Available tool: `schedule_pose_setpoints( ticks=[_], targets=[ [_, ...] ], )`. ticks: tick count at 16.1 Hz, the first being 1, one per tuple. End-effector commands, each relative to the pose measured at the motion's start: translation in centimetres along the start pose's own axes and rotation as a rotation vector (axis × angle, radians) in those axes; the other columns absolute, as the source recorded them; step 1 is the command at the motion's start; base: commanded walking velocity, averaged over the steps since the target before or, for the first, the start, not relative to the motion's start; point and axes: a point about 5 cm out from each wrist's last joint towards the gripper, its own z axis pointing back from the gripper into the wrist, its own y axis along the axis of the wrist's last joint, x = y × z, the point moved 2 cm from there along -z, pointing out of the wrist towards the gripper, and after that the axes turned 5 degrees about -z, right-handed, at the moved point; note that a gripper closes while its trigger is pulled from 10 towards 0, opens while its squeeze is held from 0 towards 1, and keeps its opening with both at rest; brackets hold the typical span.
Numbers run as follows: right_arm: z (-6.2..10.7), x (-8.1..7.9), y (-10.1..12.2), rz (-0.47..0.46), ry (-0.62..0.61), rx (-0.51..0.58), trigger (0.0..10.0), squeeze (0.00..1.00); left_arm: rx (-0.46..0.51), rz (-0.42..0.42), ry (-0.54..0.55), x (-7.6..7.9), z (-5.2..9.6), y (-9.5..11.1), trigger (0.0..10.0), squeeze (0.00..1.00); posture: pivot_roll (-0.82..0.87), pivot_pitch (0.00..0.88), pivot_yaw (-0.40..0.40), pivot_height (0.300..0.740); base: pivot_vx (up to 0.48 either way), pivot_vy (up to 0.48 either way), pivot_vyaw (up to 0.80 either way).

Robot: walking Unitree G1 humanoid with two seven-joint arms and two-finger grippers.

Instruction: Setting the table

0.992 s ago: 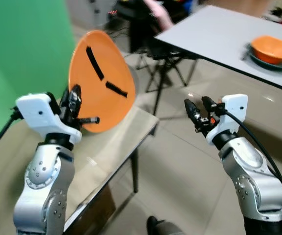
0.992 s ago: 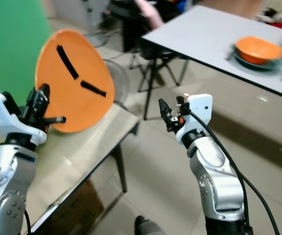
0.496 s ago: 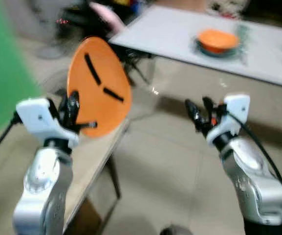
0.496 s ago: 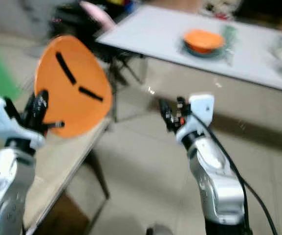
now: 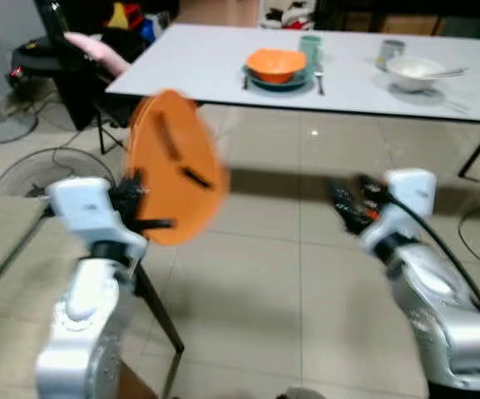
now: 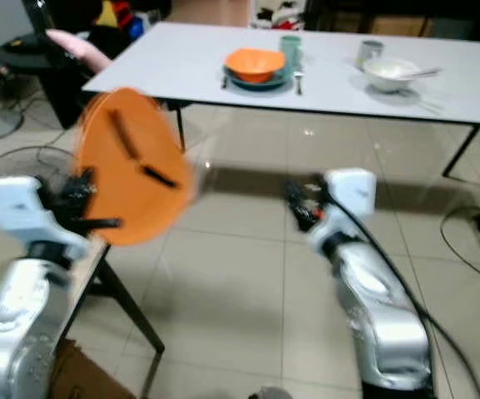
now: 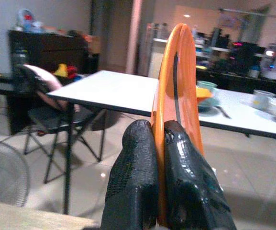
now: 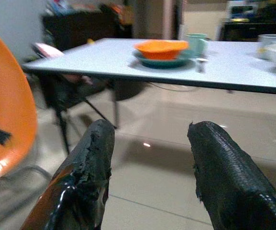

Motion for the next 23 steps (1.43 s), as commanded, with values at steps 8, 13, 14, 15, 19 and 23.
schedule_pose_setpoints(
  ticks=[8,13,14,15,19,23],
  targets=[
    [0.0,-0.8,-0.8,0.003,-0.001,-0.052,10.0,0.00,-0.028,-0.151,0.052,-1.3,0.3,-0.5,10.0,0.00,-0.11,0.037,0.034,0.740,0.000,-0.209,0.00],
    [-0.5,-0.7,-0.5,0.004,-0.019,-0.036,10.0,0.00,-0.014,-0.153,0.026,-0.8,0.5,-0.4,10.0,0.00,-0.11,0.043,0.034,0.740,0.263,0.000,-0.58],
    [-0.6,-0.6,-0.5,0.007,-0.020,-0.035,10.0,0.00,-0.019,-0.157,0.023,-0.8,0.5,-0.5,10.0,0.00,-0.11,0.044,0.033,0.740,0.360,0.000,-0.80],
    [-0.6,-0.6,-0.4,0.008,-0.021,-0.033,10.0,0.00,-0.019,-0.160,0.018,-0.7,0.6,-0.6,10.0,0.00,-0.11,0.044,0.033,0.740,0.364,0.000,-0.80],
    [-0.6,-0.4,-0.4,0.010,-0.029,-0.033,10.0,0.00,-0.030,-0.164,-0.010,0.1,0.8,-0.9,10.0,0.00,-0.11,0.048,0.032,0.740,0.362,0.000,-0.79],
    [-0.6,-0.4,-0.2,0.041,-0.029,-0.017,10.0,0.00,-0.029,-0.191,-0.094,2.0,0.8,-1.0,10.0,0.00,-0.11,0.047,0.034,0.740,0.362,0.000,-0.19]
  ],
)
